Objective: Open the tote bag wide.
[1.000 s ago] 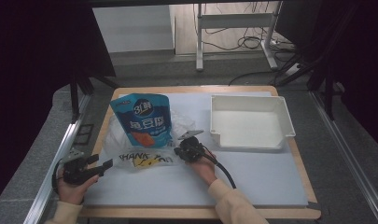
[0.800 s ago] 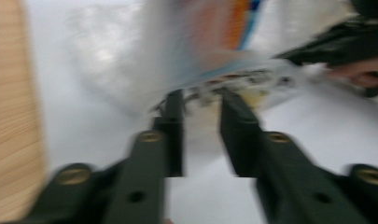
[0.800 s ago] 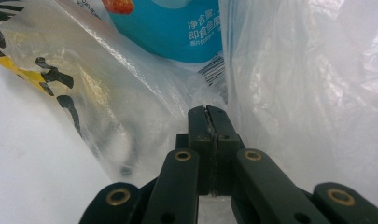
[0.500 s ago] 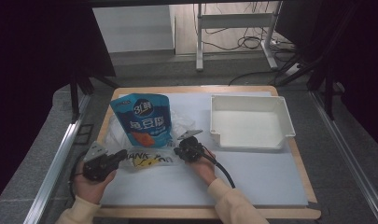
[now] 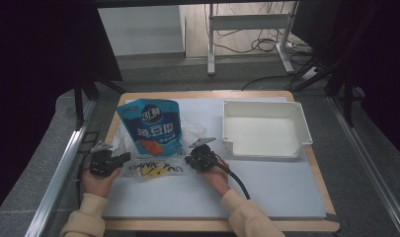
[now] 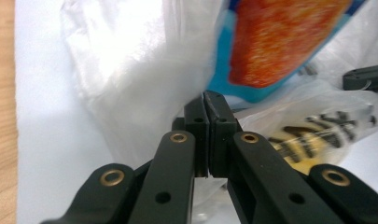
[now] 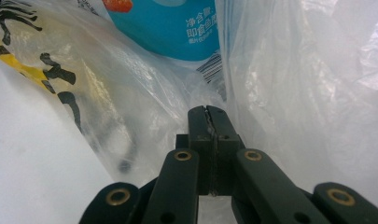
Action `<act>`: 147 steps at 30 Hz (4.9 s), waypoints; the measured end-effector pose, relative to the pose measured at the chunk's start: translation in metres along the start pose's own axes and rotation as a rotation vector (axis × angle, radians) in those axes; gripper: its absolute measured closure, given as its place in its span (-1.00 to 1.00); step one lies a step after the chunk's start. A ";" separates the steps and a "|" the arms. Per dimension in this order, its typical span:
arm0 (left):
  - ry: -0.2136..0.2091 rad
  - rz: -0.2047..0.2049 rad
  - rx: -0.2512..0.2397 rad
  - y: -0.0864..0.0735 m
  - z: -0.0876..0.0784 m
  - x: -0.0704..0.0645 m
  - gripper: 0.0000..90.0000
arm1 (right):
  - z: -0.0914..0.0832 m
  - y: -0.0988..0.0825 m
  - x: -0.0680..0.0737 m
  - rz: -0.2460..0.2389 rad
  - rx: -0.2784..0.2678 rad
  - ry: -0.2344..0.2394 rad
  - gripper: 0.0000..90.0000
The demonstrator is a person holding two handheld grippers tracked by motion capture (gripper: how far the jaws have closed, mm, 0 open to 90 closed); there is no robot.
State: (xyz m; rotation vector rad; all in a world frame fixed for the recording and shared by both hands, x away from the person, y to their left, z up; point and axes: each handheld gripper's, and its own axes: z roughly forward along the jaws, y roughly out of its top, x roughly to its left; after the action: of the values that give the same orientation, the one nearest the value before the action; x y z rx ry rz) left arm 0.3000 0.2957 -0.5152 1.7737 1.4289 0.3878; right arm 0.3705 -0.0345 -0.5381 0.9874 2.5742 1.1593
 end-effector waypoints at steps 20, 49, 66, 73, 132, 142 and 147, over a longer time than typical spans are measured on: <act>0.034 0.021 0.109 -0.023 0.018 0.014 1.00 | -0.006 -0.006 -0.003 0.005 -0.005 0.002 0.97; 0.028 0.030 0.108 -0.024 0.020 0.013 1.00 | -0.061 0.096 -0.012 0.055 -0.186 -0.069 0.97; 0.026 0.031 0.111 -0.023 0.020 0.012 1.00 | -0.102 0.126 -0.019 0.075 -0.326 -0.104 0.97; 0.021 0.033 0.116 -0.023 0.019 0.013 1.00 | -0.067 0.124 -0.029 0.099 -0.216 -0.060 0.97; -0.044 0.005 -0.055 0.048 0.003 0.017 1.00 | 0.037 0.048 -0.049 0.125 -0.025 -0.208 0.97; -0.051 0.080 0.051 0.056 0.048 0.023 1.00 | 0.037 0.047 -0.048 0.128 -0.033 -0.200 0.97; -0.017 0.042 0.082 0.045 0.060 0.033 1.00 | 0.037 0.046 -0.048 0.118 -0.033 -0.203 0.97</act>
State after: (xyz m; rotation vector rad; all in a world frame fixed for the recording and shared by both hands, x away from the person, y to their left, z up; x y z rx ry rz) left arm 0.3809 0.3012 -0.5274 1.8705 1.4154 0.3396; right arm 0.4452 -0.0199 -0.5369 1.1963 2.3605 1.0633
